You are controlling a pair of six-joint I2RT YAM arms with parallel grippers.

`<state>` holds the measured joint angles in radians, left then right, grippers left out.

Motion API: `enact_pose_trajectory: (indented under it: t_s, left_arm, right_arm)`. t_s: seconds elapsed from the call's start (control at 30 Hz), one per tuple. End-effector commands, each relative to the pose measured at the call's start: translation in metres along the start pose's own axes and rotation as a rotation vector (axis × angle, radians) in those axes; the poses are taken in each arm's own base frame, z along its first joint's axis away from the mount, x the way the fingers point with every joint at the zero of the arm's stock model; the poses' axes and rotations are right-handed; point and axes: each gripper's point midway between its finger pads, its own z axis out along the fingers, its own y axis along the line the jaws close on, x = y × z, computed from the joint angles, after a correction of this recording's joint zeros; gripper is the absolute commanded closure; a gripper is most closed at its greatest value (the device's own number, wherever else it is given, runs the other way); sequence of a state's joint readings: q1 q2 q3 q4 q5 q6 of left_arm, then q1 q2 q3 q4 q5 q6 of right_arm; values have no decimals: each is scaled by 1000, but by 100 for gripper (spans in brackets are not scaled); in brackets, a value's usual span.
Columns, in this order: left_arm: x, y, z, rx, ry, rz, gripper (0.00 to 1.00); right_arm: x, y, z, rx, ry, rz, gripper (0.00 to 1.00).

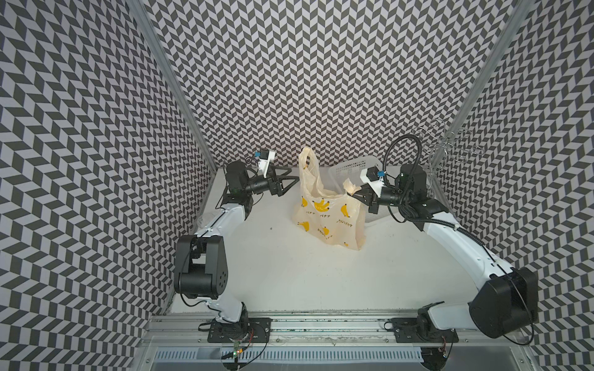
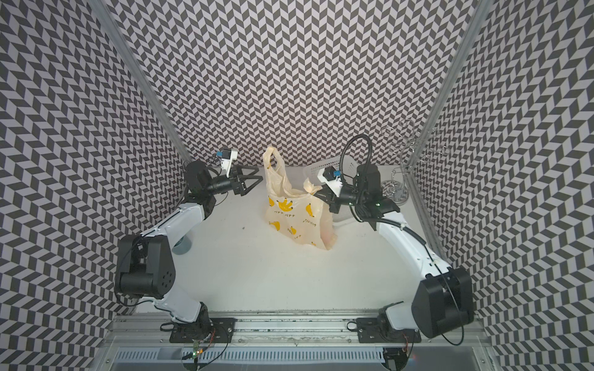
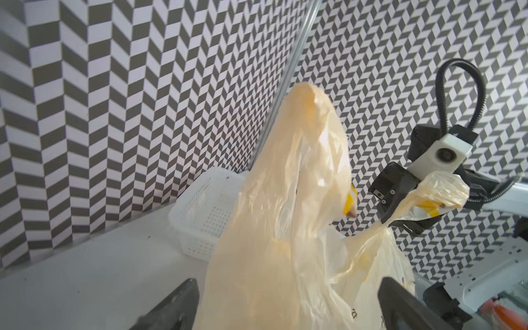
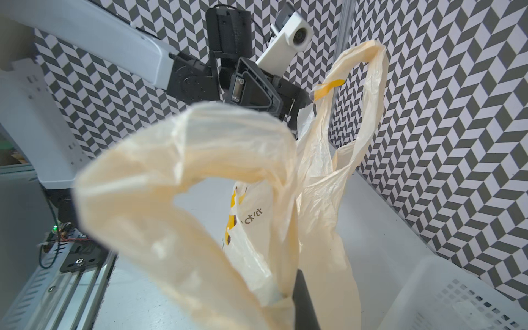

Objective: Place the peach into a plastic bag & tie a knot
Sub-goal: Cross the plastic bag at the center of the board.

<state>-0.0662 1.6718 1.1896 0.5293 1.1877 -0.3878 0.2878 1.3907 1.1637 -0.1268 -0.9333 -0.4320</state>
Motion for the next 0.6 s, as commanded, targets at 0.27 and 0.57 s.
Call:
enact_pose_trajectory:
  t_s: [0.27, 0.57]
  left_arm:
    - [11, -11, 15, 268, 89, 204, 1]
    - [18, -7, 46, 409, 125, 194, 1]
  right_arm:
    - [-27, 31, -9, -153, -96, -144, 100]
    - [-25, 34, -8, -178, -95, -139, 100]
